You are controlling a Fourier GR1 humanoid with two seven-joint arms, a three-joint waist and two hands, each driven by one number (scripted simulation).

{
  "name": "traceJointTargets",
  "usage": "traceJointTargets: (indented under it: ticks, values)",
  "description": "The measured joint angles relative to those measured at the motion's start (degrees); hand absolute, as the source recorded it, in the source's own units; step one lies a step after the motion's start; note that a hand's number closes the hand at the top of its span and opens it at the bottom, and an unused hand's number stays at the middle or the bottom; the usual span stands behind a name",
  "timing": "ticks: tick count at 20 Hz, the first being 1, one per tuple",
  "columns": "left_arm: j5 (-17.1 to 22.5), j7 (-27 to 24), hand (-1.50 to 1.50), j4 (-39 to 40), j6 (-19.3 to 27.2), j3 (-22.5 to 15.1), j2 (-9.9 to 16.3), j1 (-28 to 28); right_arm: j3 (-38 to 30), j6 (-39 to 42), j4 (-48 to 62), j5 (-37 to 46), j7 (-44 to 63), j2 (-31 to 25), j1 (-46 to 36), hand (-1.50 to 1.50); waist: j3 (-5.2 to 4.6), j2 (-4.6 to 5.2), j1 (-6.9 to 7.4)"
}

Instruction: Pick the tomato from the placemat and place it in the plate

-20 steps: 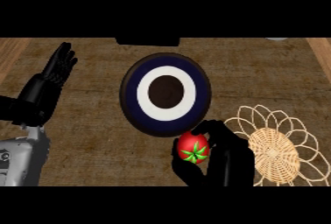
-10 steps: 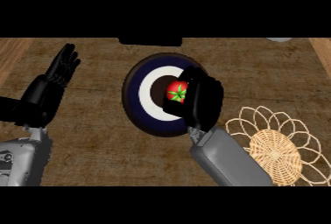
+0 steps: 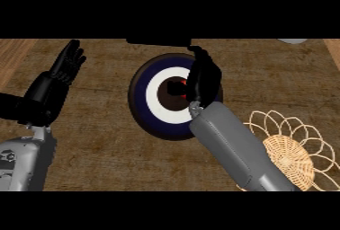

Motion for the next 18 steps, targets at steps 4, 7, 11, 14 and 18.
traceJointTargets:
  ticks: [4, 7, 11, 14, 18]
  values:
    - [-0.2, 0.1, 0.00, 0.5, 0.1, -0.5, -0.7, -0.4, -0.2, -7.3, 4.8, -5.7, -4.7, 0.0, -3.4, -1.50, 0.01, 0.08, 0.21]
    - [-0.2, 0.1, 0.00, 0.8, 0.1, 0.0, -0.2, -0.7, -0.7, -13.3, 6.8, -8.2, -8.2, 0.0, -4.7, -1.50, 0.01, -0.01, -0.11]
    - [-0.2, -0.4, 0.00, 1.0, -0.1, 0.2, -0.1, 0.2, -0.9, -20.4, 5.7, -13.0, -12.6, 0.0, -4.8, -1.50, 0.02, -0.21, -0.53]
    - [-0.5, -1.2, 0.00, 1.2, 0.0, 0.3, -0.3, 0.9, -0.2, -24.7, 4.2, -16.6, -15.5, -0.1, -3.9, -1.50, 0.01, -0.44, -1.24]
    - [-0.4, -1.4, 0.00, 1.3, 0.1, 1.5, 0.3, 1.7, -0.5, -28.6, -0.2, -20.0, -19.1, -0.1, 0.1, -1.50, 0.00, -0.86, -2.79]
